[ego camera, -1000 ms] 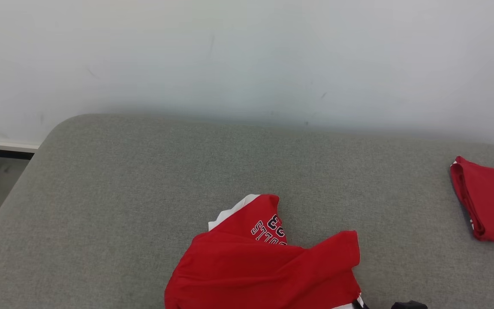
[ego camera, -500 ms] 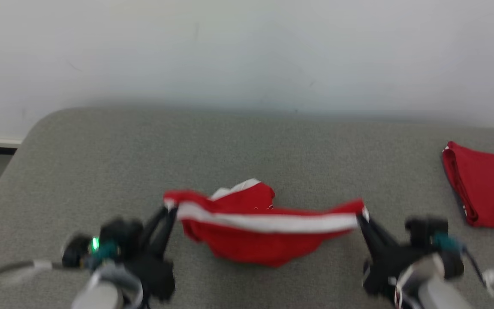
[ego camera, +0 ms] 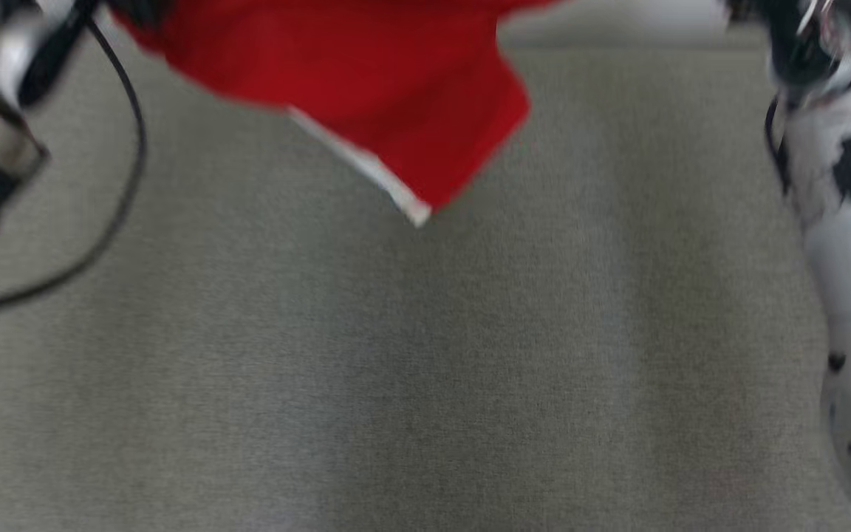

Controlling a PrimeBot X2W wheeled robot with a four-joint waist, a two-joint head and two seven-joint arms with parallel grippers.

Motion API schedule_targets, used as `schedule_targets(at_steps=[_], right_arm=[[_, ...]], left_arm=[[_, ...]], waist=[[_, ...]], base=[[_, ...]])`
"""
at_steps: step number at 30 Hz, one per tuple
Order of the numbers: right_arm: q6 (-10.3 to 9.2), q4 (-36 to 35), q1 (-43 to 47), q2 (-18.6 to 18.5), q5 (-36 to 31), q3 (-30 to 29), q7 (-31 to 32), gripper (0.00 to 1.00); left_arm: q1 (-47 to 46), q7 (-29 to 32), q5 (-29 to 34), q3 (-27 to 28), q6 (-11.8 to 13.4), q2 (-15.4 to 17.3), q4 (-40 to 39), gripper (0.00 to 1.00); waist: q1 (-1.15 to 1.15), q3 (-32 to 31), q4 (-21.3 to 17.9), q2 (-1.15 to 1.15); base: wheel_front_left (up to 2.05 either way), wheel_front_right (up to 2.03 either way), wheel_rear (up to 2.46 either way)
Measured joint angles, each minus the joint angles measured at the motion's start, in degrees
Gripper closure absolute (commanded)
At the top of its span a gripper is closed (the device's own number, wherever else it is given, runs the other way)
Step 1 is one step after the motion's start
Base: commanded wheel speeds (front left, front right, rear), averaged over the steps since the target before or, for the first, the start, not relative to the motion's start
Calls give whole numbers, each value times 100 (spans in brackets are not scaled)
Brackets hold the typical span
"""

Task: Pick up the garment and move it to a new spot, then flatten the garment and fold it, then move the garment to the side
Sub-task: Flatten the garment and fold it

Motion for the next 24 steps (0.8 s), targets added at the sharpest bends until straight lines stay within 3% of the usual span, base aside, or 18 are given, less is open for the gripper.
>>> schedule_targets(at_steps=[6,12,18,24], right_arm=[[0,1205,-1962,137,-347,-372,-127,100],[0,1887,-3099,0,-1042,-432,-403,100],[0,2309,-3528,-5,-1485,-502,-791,100],[0,2504,-3270,151,-1555,-346,-1114,100]], left_arm=[[-1828,230,-431,-312,0,-109,823,100],[-2961,-36,-541,-750,-1,-480,1416,100],[-3321,-626,-760,-1120,-1,-758,1887,100],[-2975,-1273,-1031,-1548,-1,-719,2106,100]], waist=[[1,794,-202,0],[0,1418,-363,1],[0,1771,-499,1],[-2,1837,-631,0]], base=[[0,0,0],[0,0,0],[0,0,0],[0,0,0]])
